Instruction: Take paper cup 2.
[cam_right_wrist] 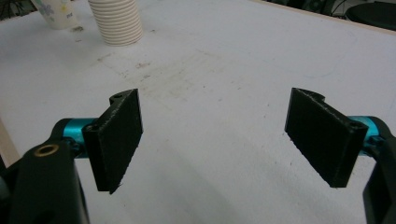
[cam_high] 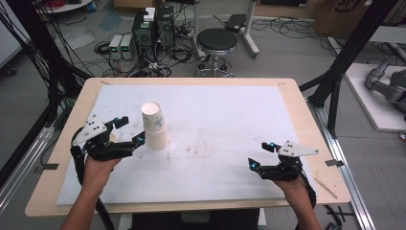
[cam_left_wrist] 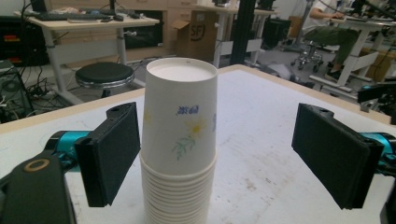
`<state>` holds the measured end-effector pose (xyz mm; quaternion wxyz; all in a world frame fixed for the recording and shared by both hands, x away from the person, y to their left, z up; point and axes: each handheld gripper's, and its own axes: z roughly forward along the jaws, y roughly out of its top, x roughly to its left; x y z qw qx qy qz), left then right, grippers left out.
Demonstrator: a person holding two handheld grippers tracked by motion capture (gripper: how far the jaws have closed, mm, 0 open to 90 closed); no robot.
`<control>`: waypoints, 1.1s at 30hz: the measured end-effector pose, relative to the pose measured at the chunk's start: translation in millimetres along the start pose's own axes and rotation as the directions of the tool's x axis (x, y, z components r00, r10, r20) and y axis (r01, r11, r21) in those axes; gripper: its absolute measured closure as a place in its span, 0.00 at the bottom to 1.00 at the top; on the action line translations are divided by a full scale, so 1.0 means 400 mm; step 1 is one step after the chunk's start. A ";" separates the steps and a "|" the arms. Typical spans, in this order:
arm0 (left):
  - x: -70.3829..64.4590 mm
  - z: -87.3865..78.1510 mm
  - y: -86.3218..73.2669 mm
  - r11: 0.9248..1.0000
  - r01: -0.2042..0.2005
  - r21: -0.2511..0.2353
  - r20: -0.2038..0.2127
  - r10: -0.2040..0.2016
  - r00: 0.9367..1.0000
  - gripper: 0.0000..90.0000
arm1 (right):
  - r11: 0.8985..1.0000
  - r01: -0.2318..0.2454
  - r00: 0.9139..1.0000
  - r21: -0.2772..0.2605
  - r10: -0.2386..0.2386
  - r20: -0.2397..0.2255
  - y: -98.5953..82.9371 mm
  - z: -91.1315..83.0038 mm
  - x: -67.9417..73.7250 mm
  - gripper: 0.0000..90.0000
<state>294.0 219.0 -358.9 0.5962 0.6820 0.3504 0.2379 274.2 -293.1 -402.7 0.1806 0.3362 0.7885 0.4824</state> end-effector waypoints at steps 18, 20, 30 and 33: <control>0.034 0.085 0.050 0.998 0.015 0.065 -0.022 -0.014 1.000 0.17 | 1.000 0.003 1.000 0.007 -0.003 -0.007 -0.001 0.006 0.000 0.22; 0.035 0.094 0.054 0.998 0.012 0.069 -0.018 -0.011 1.000 0.17 | 1.000 0.002 1.000 0.006 -0.002 -0.008 -0.001 0.006 -0.001 0.22; 0.033 0.145 0.060 0.995 -0.005 0.101 -0.003 0.005 1.000 0.17 | 1.000 -0.002 1.000 0.011 0.002 -0.012 -0.002 0.009 -0.001 0.22; 0.034 0.160 0.057 0.993 -0.006 0.120 -0.001 0.006 1.000 0.17 | 1.000 -0.001 1.000 0.011 0.001 -0.013 -0.003 0.009 -0.002 0.22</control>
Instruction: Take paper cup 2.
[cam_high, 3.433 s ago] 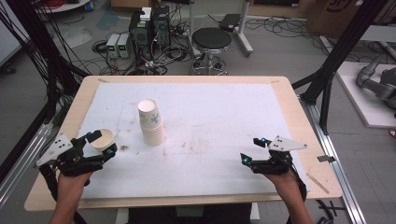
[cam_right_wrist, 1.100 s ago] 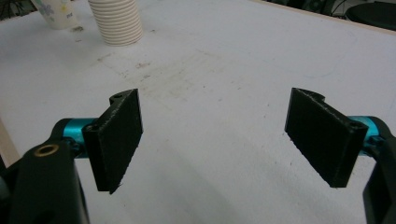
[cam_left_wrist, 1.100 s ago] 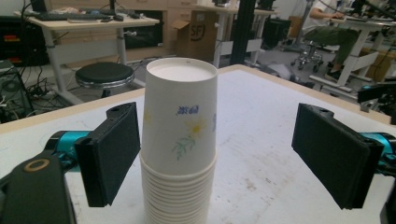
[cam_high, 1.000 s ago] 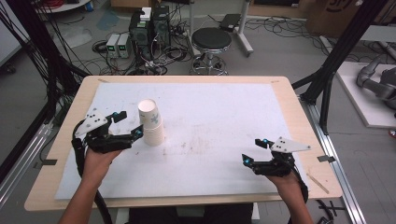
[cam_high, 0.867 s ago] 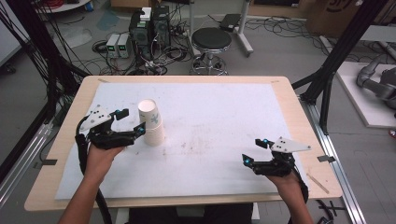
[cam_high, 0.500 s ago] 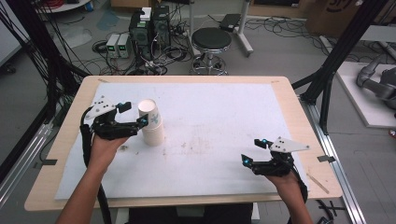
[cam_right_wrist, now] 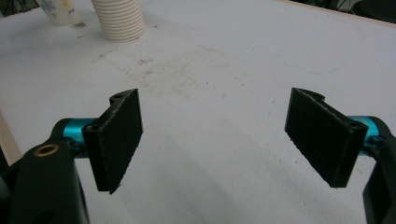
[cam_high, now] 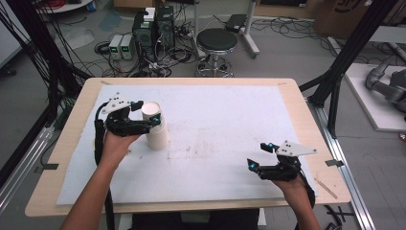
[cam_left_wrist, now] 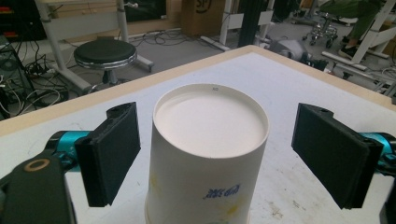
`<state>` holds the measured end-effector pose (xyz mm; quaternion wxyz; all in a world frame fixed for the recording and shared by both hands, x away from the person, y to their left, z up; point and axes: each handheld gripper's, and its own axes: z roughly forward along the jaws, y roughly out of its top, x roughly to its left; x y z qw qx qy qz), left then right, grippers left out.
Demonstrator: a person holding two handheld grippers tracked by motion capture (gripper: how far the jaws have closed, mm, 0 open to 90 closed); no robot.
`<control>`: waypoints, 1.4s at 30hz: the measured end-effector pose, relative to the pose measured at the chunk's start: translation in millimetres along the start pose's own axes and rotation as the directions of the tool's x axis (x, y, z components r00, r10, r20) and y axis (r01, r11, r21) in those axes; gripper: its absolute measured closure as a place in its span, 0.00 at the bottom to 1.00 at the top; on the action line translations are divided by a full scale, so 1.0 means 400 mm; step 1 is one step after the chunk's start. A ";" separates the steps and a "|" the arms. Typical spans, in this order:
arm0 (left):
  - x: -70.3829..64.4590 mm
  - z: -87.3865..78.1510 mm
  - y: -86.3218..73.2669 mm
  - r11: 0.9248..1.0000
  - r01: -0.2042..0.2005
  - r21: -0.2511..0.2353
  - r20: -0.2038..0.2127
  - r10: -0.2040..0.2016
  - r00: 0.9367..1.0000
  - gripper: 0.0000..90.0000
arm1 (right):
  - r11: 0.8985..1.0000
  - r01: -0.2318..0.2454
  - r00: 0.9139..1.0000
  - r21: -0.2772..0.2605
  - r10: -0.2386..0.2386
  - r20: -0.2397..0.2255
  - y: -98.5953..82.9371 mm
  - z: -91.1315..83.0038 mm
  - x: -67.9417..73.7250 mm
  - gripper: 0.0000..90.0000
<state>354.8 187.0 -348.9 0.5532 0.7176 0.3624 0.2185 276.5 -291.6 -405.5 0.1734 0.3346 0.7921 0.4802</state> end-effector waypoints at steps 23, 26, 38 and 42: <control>0.010 0.009 0.000 1.000 -0.013 0.013 0.004 0.013 1.000 0.35 | 1.000 -0.005 1.000 0.012 0.005 -0.003 -0.002 0.002 0.000 0.22; 0.007 0.001 0.013 1.000 -0.021 0.008 0.005 0.021 1.000 0.36 | 1.000 -0.001 1.000 0.011 0.001 -0.003 -0.002 0.002 -0.001 0.22; -0.004 -0.050 0.079 0.998 -0.026 -0.061 0.010 0.027 1.000 0.37 | 1.000 -0.004 1.000 0.010 0.004 -0.005 0.000 -0.001 0.002 0.22; -0.007 -0.070 0.102 0.995 -0.033 -0.093 0.012 0.035 0.999 0.37 | 1.000 -0.003 1.000 0.008 0.003 -0.005 0.002 -0.003 0.003 0.22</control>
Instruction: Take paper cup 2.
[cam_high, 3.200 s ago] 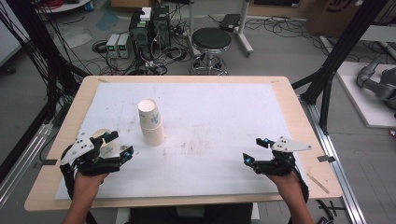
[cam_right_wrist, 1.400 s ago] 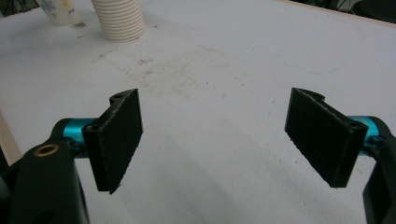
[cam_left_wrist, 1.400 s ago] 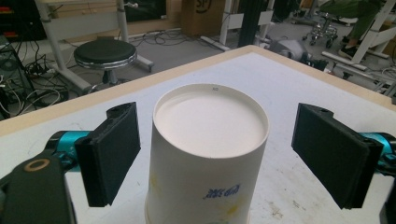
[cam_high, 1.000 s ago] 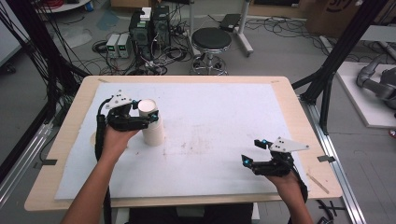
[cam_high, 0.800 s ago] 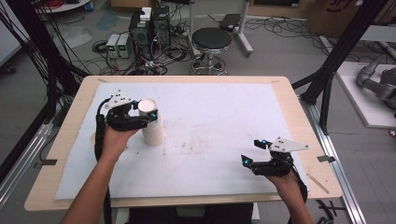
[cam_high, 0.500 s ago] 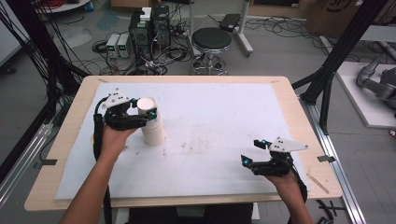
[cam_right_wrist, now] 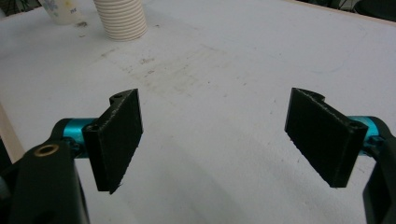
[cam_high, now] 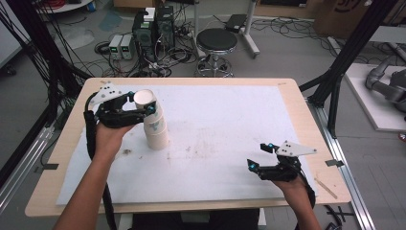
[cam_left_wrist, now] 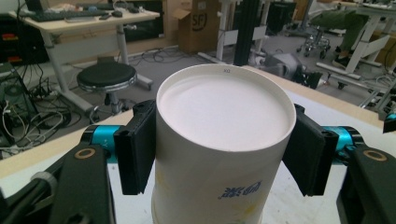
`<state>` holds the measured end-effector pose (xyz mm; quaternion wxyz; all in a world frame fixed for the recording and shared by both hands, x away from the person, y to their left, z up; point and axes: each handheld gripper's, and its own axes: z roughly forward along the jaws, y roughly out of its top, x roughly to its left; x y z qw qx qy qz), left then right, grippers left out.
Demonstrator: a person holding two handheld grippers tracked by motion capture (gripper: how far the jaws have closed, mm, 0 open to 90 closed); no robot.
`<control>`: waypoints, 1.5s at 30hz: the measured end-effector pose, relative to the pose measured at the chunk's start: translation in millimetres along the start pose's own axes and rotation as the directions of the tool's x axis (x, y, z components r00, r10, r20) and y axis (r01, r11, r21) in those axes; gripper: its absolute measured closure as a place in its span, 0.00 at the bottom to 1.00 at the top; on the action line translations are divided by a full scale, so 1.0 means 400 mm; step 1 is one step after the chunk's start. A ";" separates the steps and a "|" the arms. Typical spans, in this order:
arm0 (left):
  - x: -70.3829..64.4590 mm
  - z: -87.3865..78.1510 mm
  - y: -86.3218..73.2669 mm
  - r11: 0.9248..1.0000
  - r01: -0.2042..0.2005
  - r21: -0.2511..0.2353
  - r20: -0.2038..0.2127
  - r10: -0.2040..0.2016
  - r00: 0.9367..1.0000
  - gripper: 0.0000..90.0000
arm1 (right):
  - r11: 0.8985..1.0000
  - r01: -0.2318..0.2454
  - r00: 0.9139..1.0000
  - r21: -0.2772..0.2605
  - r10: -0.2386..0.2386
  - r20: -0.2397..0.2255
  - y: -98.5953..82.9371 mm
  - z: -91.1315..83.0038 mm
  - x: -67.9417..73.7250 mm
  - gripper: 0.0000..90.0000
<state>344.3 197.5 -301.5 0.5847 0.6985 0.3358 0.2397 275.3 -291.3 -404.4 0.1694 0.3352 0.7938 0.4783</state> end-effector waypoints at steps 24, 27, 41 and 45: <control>-0.048 -0.075 0.036 0.985 -0.001 -0.172 0.051 0.009 0.999 0.38 | 1.000 0.005 1.000 -0.002 -0.005 -0.010 0.002 0.007 0.005 0.22; -0.060 -0.071 0.027 0.985 0.003 -0.173 0.090 0.013 0.996 0.38 | 1.000 0.007 1.000 -0.003 -0.007 -0.012 0.002 0.009 0.006 0.22; -0.124 -0.024 -0.036 0.992 -0.016 -0.122 0.264 0.048 0.963 0.38 | 1.000 0.011 0.999 -0.009 -0.011 -0.037 0.008 0.017 0.010 0.22; -0.139 -0.009 -0.053 0.995 -0.028 -0.097 0.275 0.054 0.960 0.38 | 1.000 0.012 0.998 -0.023 -0.013 -0.065 0.010 0.020 0.014 0.22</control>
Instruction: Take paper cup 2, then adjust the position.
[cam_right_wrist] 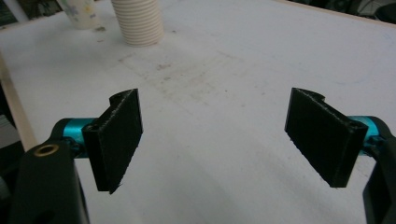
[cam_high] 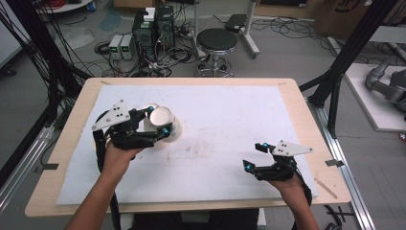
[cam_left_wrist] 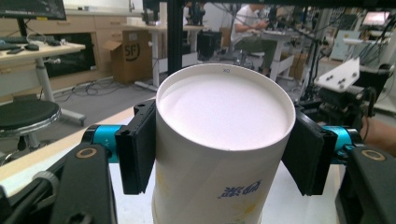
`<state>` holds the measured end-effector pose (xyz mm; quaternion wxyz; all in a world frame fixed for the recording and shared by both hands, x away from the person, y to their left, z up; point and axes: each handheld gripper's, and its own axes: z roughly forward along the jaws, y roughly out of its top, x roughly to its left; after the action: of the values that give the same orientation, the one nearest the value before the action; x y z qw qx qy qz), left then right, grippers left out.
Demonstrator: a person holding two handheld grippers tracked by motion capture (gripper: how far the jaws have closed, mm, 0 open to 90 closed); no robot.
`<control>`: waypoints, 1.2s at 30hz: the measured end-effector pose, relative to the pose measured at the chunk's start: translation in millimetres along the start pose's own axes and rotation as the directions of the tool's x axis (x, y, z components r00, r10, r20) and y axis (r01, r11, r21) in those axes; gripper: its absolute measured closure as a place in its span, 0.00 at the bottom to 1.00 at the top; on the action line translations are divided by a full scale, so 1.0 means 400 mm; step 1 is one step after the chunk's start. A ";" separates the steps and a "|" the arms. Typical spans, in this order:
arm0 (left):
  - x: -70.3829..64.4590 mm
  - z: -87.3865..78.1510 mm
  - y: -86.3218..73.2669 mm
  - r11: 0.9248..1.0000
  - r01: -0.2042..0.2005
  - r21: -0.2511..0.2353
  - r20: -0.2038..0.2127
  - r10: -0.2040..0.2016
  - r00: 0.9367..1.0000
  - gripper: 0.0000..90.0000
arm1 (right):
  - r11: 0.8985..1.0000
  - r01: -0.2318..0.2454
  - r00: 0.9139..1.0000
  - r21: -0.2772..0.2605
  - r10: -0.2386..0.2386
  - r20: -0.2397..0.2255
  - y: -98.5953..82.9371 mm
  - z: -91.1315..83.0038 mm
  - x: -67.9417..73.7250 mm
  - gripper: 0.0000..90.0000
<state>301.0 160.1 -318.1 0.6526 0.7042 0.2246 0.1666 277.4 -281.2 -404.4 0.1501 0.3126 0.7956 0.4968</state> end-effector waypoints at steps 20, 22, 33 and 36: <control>-0.022 0.050 -0.054 0.998 0.016 0.067 0.061 -0.020 0.998 0.37 | 0.999 0.034 0.994 0.013 -0.032 -0.104 0.000 0.010 0.024 0.22; -0.020 0.053 -0.057 0.997 0.018 0.069 0.064 -0.022 0.998 0.37 | 0.999 0.037 0.993 0.006 -0.036 -0.109 0.000 0.009 0.022 0.22; -0.024 0.062 -0.080 0.996 0.032 0.081 0.094 -0.040 0.995 0.37 | 0.999 0.049 0.990 0.004 -0.048 -0.132 0.007 0.019 0.034 0.22; -0.030 0.064 -0.087 0.996 0.031 0.087 0.101 -0.040 0.994 0.37 | 0.999 0.046 0.990 -0.004 -0.046 -0.135 0.010 0.021 0.034 0.22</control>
<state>301.0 133.6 -354.5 0.6356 0.7349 0.2100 0.1087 273.1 -265.5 -403.8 0.1074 0.2598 0.8107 0.5135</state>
